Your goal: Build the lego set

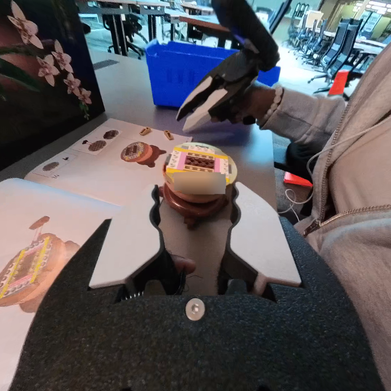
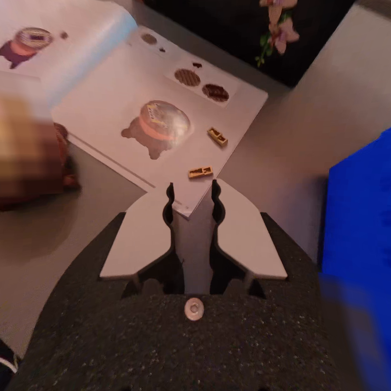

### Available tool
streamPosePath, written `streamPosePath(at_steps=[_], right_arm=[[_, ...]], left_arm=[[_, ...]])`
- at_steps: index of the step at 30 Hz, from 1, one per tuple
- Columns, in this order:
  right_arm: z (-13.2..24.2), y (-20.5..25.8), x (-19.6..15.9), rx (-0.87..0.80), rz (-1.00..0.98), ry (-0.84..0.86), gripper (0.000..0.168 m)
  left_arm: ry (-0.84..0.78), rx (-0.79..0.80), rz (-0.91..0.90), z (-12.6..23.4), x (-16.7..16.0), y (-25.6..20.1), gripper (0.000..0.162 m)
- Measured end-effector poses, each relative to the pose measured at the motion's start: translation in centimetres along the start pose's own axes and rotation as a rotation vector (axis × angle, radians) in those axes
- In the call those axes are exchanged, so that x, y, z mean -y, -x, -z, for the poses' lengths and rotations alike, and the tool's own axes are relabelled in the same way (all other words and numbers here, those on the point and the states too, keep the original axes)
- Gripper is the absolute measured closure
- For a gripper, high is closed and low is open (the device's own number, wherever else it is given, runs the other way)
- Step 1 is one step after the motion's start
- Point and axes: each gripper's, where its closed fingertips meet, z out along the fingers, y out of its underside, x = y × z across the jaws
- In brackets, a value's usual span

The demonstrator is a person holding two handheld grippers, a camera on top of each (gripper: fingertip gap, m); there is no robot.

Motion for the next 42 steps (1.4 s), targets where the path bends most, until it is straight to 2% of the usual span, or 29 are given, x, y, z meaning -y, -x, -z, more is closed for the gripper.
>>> streamPosePath(at_steps=[6,8,9,13,15,18,20,22,24,28,31,36,39,42], right_arm=[[-2.5,-0.3,-0.4,-0.059,-0.072,0.079,0.134],[-2.9,-0.4,0.0,-0.034,-0.102,0.064,0.146],[-3.0,-0.3,0.1,-0.012,-0.106,0.062,0.158],[-3.1,0.2,0.8,0.070,-0.116,0.007,0.161],[-2.0,2.0,4.1,0.214,-0.147,-0.197,0.161],[2.8,5.5,11.3,0.545,-0.259,-0.644,0.161],[6.0,7.3,14.8,0.792,-0.397,-0.863,0.161],[7.3,8.9,16.6,0.982,-0.509,-0.951,0.161],[7.1,10.6,17.4,1.055,-0.527,-0.951,0.161],[6.7,12.9,18.1,1.082,-0.481,-0.933,0.161],[7.0,13.4,18.3,1.087,-0.478,-0.943,0.161],[7.4,13.9,18.1,1.061,-0.451,-0.951,0.161],[7.6,14.0,18.0,1.042,-0.437,-0.955,0.161],[7.6,14.2,17.8,1.050,-0.445,-0.944,0.161]], left_arm=[[-0.059,0.076,0.010,0.6,1.0,2.9,0.100],[-0.075,0.090,0.003,0.7,1.1,3.4,0.101],[-0.078,0.090,0.003,0.6,1.1,3.6,0.101],[-0.104,0.080,0.048,0.3,1.7,4.4,0.102],[-0.166,0.046,0.117,-0.1,2.9,4.6,0.104],[-0.322,-0.076,0.271,-0.5,6.0,4.5,0.118],[-0.397,-0.163,0.380,-0.9,8.1,4.6,0.128],[-0.421,-0.227,0.436,-1.6,9.7,4.4,0.134],[-0.421,-0.232,0.413,-2.3,10.8,3.9,0.136],[-0.401,-0.216,0.304,-2.9,11.9,2.5,0.139],[-0.434,-0.212,0.305,-2.3,12.3,2.4,0.146],[-0.450,-0.226,0.296,-1.6,12.3,2.0,0.148],[-0.467,-0.243,0.300,-1.2,12.5,1.8,0.148],[-0.513,-0.295,0.344,-0.6,13.3,1.3,0.136]])
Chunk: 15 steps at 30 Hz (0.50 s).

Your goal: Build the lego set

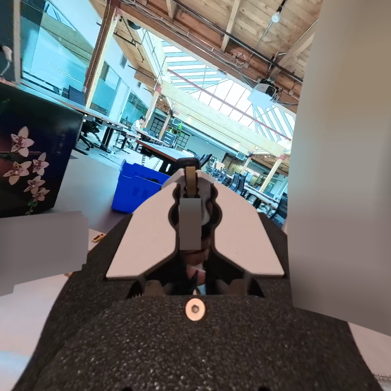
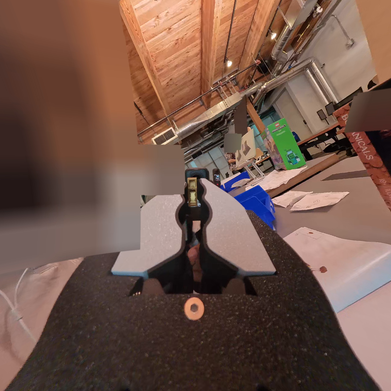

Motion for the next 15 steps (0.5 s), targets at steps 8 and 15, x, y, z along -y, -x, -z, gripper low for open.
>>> streamPosePath(at_steps=[8,15], right_arm=[[-0.1,0.6,-0.7,0.005,-0.007,0.013,0.161],[2.7,0.2,-2.8,0.001,0.329,0.551,0.143]], left_arm=[[0.035,-0.002,-0.036,0.0,-0.8,-0.5,0.155],[0.483,0.018,-0.026,3.3,-3.9,0.2,0.155]])
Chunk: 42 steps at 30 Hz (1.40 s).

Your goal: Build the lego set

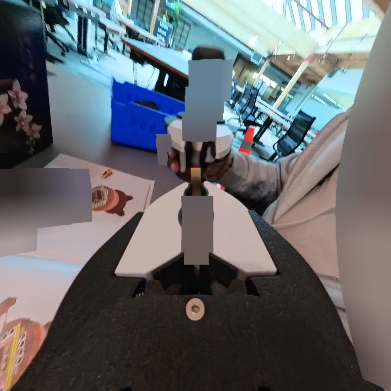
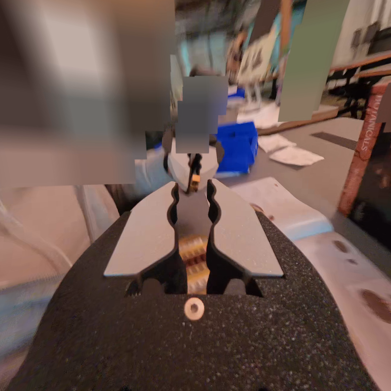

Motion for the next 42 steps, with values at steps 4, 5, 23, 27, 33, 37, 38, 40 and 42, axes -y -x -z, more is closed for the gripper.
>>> streamPosePath(at_steps=[4,5,23,27,33,37,38,40,42], right_arm=[[-0.1,0.6,-2.4,0.073,0.487,0.444,0.147],[-0.3,0.6,-2.6,0.095,0.584,0.506,0.148],[-1.8,-0.5,-2.4,0.205,0.354,0.336,0.163],[-1.5,-0.5,-2.4,0.214,0.356,0.271,0.163],[-1.6,-0.5,-2.4,0.164,0.684,0.308,0.162],[-1.6,-1.0,-2.5,0.142,0.796,0.402,0.162],[-1.6,-1.1,-2.5,0.137,0.802,0.412,0.162],[-1.5,-1.4,-2.8,0.138,0.794,0.434,0.162],[-1.5,-1.7,-3.1,0.119,0.778,0.452,0.162]], left_arm=[[0.241,-0.089,0.093,0.7,-2.4,-0.4,0.155],[0.272,-0.117,0.120,0.8,-2.6,-0.6,0.155],[0.025,0.065,-0.244,0.8,-1.6,1.2,0.131],[-0.016,0.047,-0.216,0.3,-1.9,0.5,0.144],[-0.055,-0.100,0.190,0.2,-1.0,0.4,0.145],[-0.053,-0.125,0.306,0.0,-0.9,0.8,0.152],[-0.034,-0.109,0.303,-0.1,-1.1,1.1,0.154],[-0.004,-0.090,0.296,-0.4,-1.3,1.4,0.155],[0.025,-0.074,0.301,-0.5,-1.6,1.8,0.155]])
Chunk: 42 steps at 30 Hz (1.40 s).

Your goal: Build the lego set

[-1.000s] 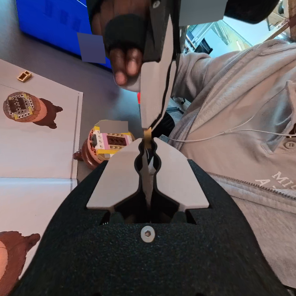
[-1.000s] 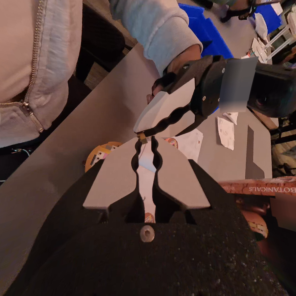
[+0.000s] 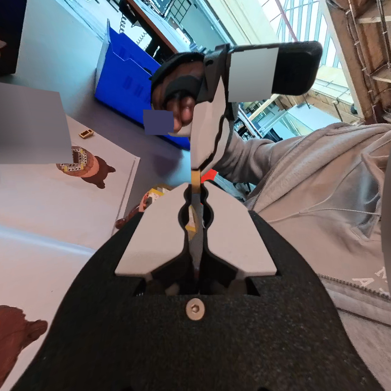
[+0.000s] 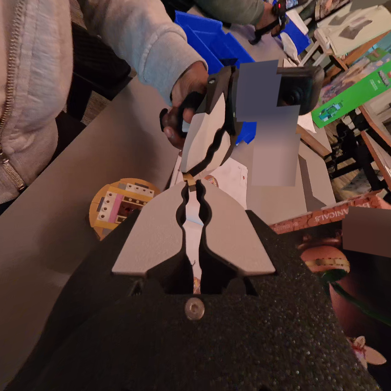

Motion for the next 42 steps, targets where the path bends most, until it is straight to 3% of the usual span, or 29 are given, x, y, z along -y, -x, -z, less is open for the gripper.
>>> streamPosePath(at_steps=[5,11,15,29,42], right_arm=[[0.6,0.3,-1.6,-0.032,-0.225,0.044,0.140],[1.6,6.0,-4.0,-0.055,-0.551,0.121,0.090],[0.5,8.8,-5.5,-0.148,-0.632,0.178,0.075],[-0.7,7.8,-6.2,-0.218,-0.569,0.175,0.091],[-1.0,7.6,-6.2,-0.234,-0.536,0.185,0.091]], left_arm=[[0.068,-0.014,0.114,0.7,-0.5,1.7,0.155],[0.233,-0.070,0.330,1.4,-2.9,4.0,0.155],[0.309,-0.084,0.365,0.9,-3.9,4.8,0.155],[0.371,-0.120,0.429,0.0,-4.2,5.4,0.155],[0.382,-0.111,0.488,-0.8,-4.5,5.4,0.155]])
